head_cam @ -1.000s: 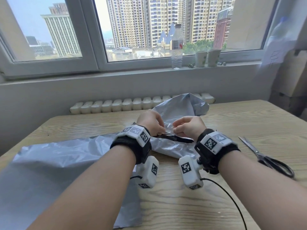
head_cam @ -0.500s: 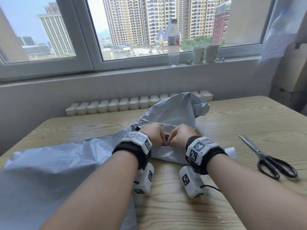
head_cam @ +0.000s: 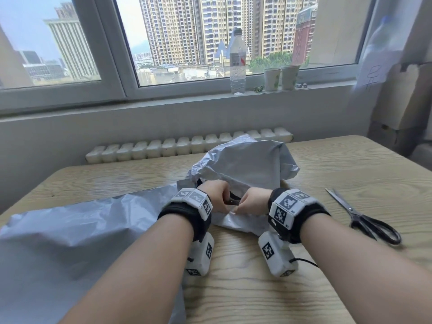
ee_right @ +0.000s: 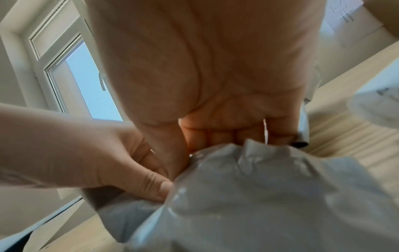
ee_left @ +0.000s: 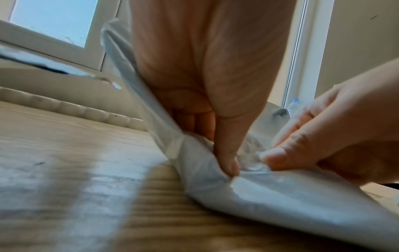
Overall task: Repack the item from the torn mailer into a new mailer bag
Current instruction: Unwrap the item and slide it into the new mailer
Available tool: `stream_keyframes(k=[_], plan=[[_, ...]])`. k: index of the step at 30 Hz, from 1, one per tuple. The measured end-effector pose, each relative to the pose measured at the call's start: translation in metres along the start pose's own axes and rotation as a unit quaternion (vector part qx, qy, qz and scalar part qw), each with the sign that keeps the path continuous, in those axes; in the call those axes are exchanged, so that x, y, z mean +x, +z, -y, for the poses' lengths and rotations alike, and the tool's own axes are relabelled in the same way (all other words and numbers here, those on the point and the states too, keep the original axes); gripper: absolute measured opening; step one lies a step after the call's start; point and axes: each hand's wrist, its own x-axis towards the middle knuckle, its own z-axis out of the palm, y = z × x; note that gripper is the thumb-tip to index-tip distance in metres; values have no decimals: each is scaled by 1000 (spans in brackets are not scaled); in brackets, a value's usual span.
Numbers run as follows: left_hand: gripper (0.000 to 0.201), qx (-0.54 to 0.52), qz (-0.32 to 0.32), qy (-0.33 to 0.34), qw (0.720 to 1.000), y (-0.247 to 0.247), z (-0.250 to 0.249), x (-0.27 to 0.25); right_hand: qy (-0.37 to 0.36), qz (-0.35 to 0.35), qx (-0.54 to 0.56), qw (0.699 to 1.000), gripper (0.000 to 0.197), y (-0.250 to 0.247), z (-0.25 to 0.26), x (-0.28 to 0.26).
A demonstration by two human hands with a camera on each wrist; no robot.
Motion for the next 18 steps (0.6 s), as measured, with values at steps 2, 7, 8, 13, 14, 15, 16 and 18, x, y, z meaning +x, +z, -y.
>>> stream_keyframes(k=[2,7,8,13,14,15,16,18], plan=[[18,17,10,0,1000,2,-3,2,3,-54,9,998,35,-3,-4,-2],[15,36,7,-28,999,10,-2,6,-13,-233,41,971,8,-23,-8,-19],[15,36,4,-35,999,11,-2,5,-26,-247,31,968,13,-25,-7,-22],[15,26,-2,-46,999,14,-1,8,-134,-101,-24,985,14,2,7,-30],[15,26,1,-44,999,13,-1,8,-134,-92,-52,985,20,9,10,-28],[13,29,1,-39,999,13,0,8,-129,-93,-79,984,26,15,12,-26],[10,35,-1,-35,999,14,1,8,-117,-95,-90,984,28,16,13,-23],[11,48,-21,-30,998,16,1,6,-105,-91,-80,987,24,13,12,-20]])
